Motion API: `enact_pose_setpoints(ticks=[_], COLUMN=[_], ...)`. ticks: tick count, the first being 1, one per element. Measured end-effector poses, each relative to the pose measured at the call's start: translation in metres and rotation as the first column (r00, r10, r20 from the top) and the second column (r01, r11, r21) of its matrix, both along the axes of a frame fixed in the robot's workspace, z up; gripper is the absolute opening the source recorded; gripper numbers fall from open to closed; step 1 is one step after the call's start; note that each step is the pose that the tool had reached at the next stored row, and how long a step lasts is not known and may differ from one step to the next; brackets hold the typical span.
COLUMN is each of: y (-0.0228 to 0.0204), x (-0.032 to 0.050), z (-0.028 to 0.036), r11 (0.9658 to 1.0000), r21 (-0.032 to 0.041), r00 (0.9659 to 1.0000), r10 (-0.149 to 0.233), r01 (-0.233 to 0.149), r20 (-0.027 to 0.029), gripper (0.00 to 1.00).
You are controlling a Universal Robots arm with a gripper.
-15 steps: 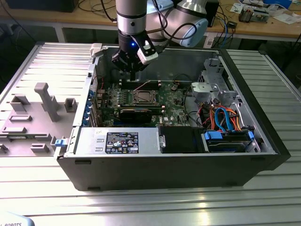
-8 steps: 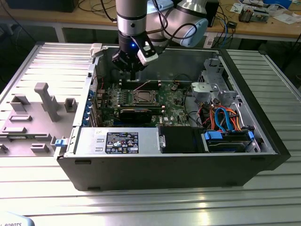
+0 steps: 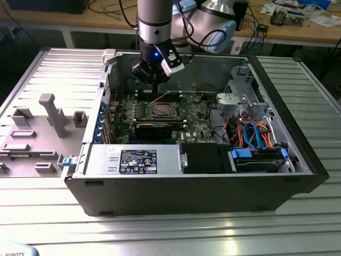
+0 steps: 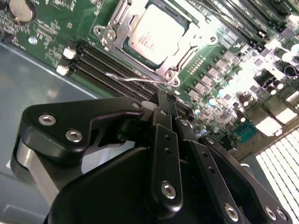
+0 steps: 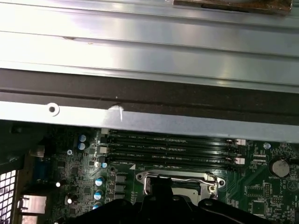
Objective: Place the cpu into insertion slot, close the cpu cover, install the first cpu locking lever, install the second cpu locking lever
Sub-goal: 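Install the first cpu locking lever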
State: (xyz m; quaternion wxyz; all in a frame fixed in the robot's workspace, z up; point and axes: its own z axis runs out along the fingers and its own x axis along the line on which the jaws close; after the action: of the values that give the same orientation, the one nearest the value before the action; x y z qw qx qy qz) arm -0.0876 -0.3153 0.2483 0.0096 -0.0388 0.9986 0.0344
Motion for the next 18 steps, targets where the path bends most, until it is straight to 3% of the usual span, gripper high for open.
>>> enact_pose_setpoints(ticks=[1,9,13,18], y=[0.0002,0.0009,0.0023,0.0042], x=[0.0008,0.0081,0.0101,0.0112], z=[-0.0009,-0.0059,-0.0075,-0.0081], r11=[1.0,0.9997,0.9996,0.9993], r21=[-0.0035,-0.004,-0.013,-0.0133], r00=[1.0,0.9998,0.9997,0.9994], r10=[-0.001,-0.022,-0.024,-0.034], r01=[0.001,0.022,0.024,0.034], r20=[0.0001,0.0,0.001,0.0011], gripper=[0.11,0.11,0.11,0.11])
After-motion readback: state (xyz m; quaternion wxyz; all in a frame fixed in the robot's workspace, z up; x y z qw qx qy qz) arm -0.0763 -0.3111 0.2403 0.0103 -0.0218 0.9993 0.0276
